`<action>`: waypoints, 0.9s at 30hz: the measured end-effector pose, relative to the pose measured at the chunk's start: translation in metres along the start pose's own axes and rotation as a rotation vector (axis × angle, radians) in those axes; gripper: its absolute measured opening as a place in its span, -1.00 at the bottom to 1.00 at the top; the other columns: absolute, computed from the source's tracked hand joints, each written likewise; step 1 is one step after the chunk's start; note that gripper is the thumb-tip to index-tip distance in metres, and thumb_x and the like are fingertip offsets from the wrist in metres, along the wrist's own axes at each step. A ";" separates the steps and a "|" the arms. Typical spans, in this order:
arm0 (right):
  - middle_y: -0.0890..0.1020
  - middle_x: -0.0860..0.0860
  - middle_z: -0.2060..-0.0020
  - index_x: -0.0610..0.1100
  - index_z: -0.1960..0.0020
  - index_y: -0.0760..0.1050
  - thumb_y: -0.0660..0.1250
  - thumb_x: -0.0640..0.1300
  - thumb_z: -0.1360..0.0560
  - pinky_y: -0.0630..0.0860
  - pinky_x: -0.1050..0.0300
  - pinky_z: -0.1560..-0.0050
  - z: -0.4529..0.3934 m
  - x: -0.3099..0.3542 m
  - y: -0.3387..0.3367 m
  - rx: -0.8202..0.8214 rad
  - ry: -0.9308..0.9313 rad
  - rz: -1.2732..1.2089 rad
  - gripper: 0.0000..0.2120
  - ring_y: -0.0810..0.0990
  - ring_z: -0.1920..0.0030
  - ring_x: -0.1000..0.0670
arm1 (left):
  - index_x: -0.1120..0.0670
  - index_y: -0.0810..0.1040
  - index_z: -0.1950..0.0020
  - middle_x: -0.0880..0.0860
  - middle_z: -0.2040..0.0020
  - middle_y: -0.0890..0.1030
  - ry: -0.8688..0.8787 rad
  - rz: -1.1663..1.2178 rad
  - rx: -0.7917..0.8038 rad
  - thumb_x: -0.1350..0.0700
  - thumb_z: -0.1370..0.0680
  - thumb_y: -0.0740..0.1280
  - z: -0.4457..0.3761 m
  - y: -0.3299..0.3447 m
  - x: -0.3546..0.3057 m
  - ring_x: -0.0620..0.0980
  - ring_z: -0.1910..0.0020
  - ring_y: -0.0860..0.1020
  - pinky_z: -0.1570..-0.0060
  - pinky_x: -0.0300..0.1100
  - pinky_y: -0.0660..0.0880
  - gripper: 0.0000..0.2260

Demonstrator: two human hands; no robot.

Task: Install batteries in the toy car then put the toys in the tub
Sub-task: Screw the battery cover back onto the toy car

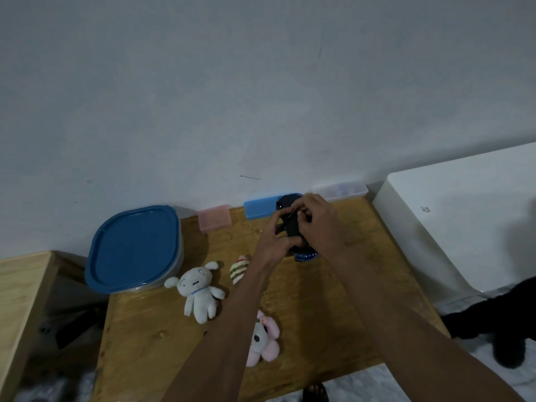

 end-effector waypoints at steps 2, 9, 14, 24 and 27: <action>0.61 0.03 -0.10 -0.02 -0.14 0.62 0.33 -0.32 -0.50 0.54 0.18 -0.16 0.005 -0.002 0.008 0.085 -0.024 -0.002 -0.70 0.57 -0.08 0.04 | -0.12 0.50 -0.32 0.08 -0.24 0.56 0.003 0.000 -0.021 0.39 -0.38 0.45 0.000 -0.002 0.005 0.14 -0.22 0.57 -0.02 0.08 0.67 -0.38; 0.67 0.00 -0.11 -0.07 -0.18 0.65 0.44 -0.16 -0.49 0.53 0.05 -0.20 0.004 0.005 0.016 0.162 -0.103 0.098 -0.74 0.59 -0.11 -0.01 | -0.31 0.49 -0.20 -0.05 -0.22 0.57 0.012 -0.025 -0.068 0.39 -0.38 0.46 0.000 -0.004 0.008 0.10 -0.25 0.55 -0.15 0.15 0.61 -0.35; 0.57 -0.05 -0.07 -0.12 -0.11 0.65 0.42 -0.20 -0.51 0.45 0.09 -0.23 0.006 0.007 0.015 0.169 -0.131 0.101 -0.82 0.52 -0.18 -0.09 | -0.08 0.43 -0.48 -0.05 -0.26 0.56 -0.012 -0.073 -0.029 0.38 -0.41 0.45 -0.002 -0.002 0.010 0.06 -0.27 0.54 -0.21 0.15 0.58 -0.30; 0.56 0.01 -0.07 -0.09 -0.16 0.65 0.43 -0.14 -0.52 0.54 0.10 -0.11 0.008 -0.001 0.018 0.203 -0.118 0.100 -0.78 0.52 -0.07 0.02 | -0.15 0.24 -0.59 -0.10 -0.25 0.50 -0.019 -0.122 0.000 0.43 -0.49 0.33 -0.001 -0.001 0.008 -0.18 -0.11 0.52 0.14 -0.37 0.55 -0.22; 0.57 0.00 -0.07 -0.10 -0.16 0.66 0.43 -0.15 -0.52 0.54 0.11 -0.11 0.009 0.001 0.018 0.191 -0.128 0.105 -0.78 0.53 -0.07 0.02 | -0.19 0.20 -0.60 -0.15 -0.23 0.47 -0.040 -0.130 0.011 0.43 -0.52 0.30 -0.004 0.000 0.009 -0.20 -0.09 0.51 0.08 -0.30 0.57 -0.22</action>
Point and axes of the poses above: each hand's wrist, its own z-axis away from the middle knuckle, its own y-axis out of the palm, x = y × z, the point moved 8 cm from there along -z, towards the middle knuckle
